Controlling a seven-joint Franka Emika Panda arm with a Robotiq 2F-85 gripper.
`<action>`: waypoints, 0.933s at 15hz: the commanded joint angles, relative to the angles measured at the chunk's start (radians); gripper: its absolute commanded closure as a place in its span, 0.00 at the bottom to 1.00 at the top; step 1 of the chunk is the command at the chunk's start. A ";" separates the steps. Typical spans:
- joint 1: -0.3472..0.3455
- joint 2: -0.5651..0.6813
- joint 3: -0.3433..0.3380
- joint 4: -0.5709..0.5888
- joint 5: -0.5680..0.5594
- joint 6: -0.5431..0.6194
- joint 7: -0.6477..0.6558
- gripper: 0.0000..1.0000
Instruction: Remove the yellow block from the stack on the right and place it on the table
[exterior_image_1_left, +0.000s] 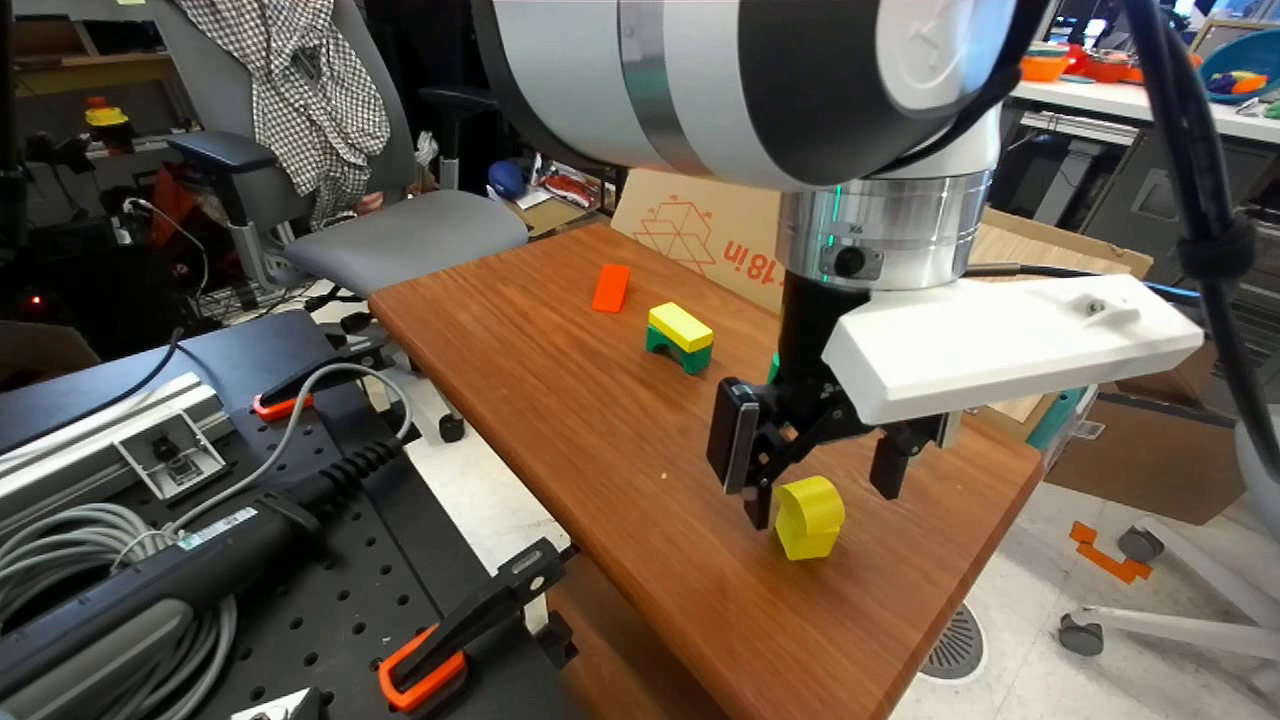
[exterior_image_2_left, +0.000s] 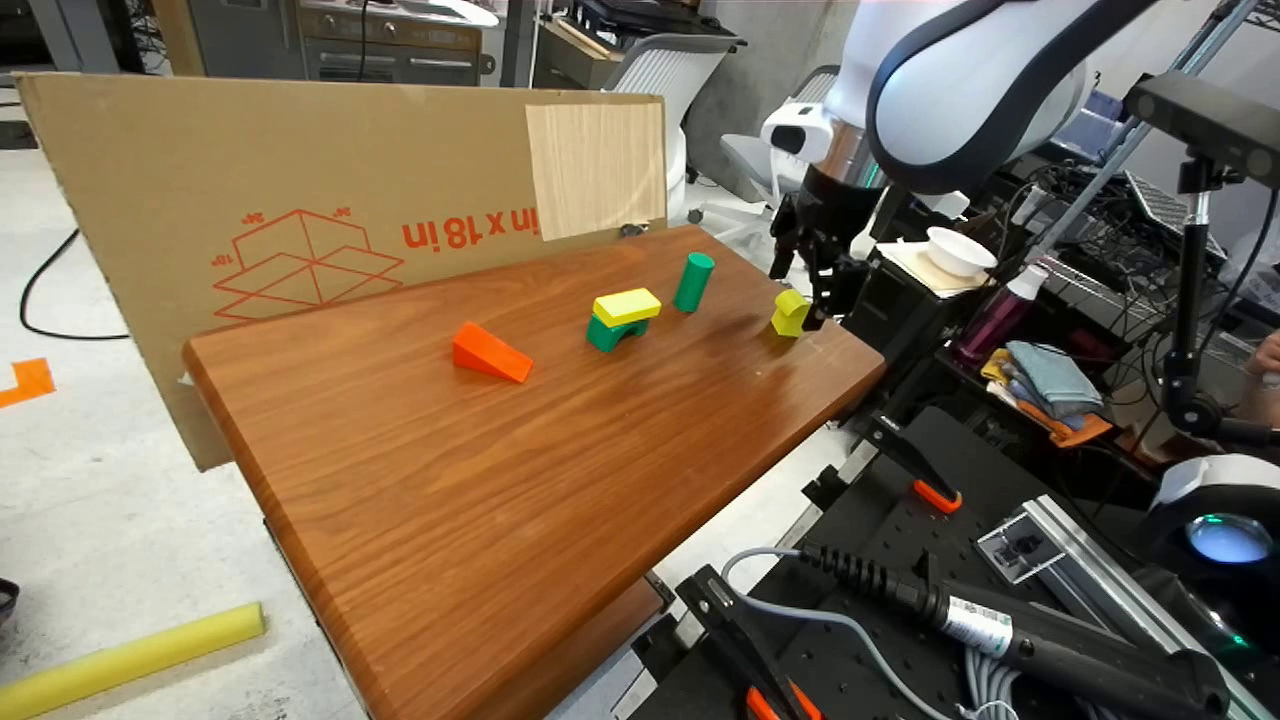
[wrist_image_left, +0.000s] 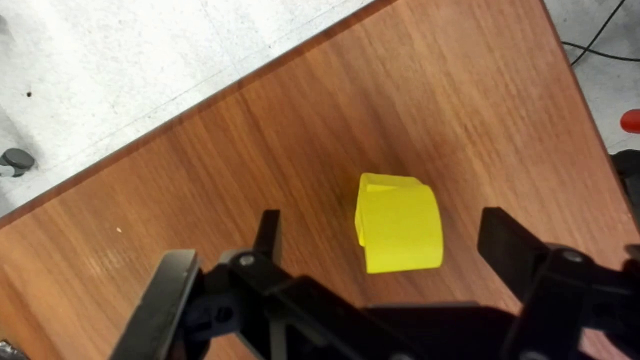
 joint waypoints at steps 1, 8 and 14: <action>-0.022 -0.029 0.041 -0.022 0.046 0.015 -0.056 0.00; -0.050 -0.063 0.098 -0.038 0.151 0.012 -0.147 0.00; -0.012 -0.096 0.033 -0.068 0.133 -0.012 -0.113 0.00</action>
